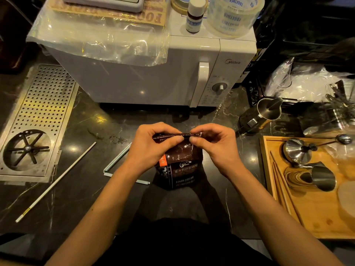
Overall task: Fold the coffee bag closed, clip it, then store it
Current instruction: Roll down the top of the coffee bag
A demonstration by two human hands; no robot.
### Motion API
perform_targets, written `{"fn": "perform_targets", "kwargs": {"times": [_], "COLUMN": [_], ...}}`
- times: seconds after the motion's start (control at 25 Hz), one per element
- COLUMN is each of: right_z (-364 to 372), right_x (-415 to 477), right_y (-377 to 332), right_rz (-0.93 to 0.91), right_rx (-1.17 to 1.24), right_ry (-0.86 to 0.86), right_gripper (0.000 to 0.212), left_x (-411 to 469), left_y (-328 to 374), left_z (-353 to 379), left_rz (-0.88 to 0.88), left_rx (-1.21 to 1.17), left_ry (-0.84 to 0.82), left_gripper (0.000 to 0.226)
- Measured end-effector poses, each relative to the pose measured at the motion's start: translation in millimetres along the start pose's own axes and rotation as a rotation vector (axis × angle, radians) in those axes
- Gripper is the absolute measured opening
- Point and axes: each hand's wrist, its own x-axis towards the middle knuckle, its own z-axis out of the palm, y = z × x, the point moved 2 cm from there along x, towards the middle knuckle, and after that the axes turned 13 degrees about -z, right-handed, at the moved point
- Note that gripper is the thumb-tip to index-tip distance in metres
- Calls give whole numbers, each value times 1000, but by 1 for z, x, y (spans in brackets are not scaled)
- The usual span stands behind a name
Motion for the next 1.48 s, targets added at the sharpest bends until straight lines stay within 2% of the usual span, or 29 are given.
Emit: {"fn": "perform_targets", "kwargs": {"times": [0.12,0.2,0.28,0.44,0.84,1.0,1.24,1.32,1.48], "right_z": [1,4,6,11,45,50,55,57,64], "right_x": [-6,-14,-19,-22,-48,-51,-45,-42,-37], "right_y": [-14,-15,-11,-3,-5,-8,-7,-6,-6], "right_rz": [-83,-106,-96,-59,-112,-123,-145,-135,-109], "right_rx": [-22,-45,-39,-28,-123,-122,-149,-158,-244], "right_ry": [22,47,83,145,185,240,350,364,416], "right_gripper": [27,24,22,14,12,3,4,3,13], "left_x": [-12,-16,-17,-17,-31,-40,-41,-37,-31], "left_y": [13,13,8,-5,-12,-17,-17,-19,-23], "left_z": [2,5,9,17,17,24,36,36,33], "left_rz": [144,173,149,-25,97,57,37,36,45], "left_rx": [47,61,25,-226,-250,-342,-460,-463,-378], "left_ry": [54,69,86,198,176,236,301,307,362], "left_gripper": [14,16,16,15,15,16,18,18,17]}}
